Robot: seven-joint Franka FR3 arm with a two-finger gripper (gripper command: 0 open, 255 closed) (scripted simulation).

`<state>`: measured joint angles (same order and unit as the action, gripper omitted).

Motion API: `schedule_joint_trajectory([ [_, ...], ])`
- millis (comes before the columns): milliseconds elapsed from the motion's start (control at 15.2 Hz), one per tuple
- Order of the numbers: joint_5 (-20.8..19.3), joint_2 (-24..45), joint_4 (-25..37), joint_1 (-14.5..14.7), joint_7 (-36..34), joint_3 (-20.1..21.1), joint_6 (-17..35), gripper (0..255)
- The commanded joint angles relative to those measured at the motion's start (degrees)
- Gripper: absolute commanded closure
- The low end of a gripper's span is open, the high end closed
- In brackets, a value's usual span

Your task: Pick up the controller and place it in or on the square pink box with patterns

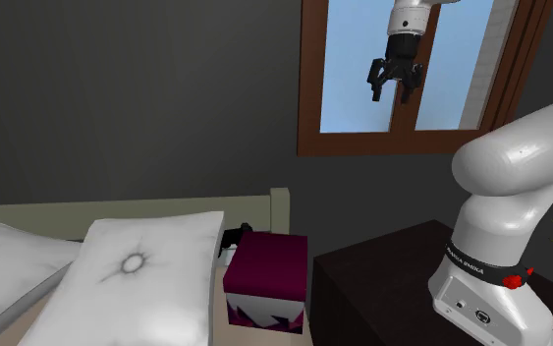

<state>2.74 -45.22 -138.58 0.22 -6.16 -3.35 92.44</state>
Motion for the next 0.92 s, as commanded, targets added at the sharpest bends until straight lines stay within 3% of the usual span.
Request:
schedule_joint_trajectory([
  [0, 0.0, 0.0, 0.0, 0.0, 0.0, 0.0, 0.0, 0],
  [858, 6.2, 17.6, -6.2, 7.3, 3.2, 4.9, 23.7, 0],
])
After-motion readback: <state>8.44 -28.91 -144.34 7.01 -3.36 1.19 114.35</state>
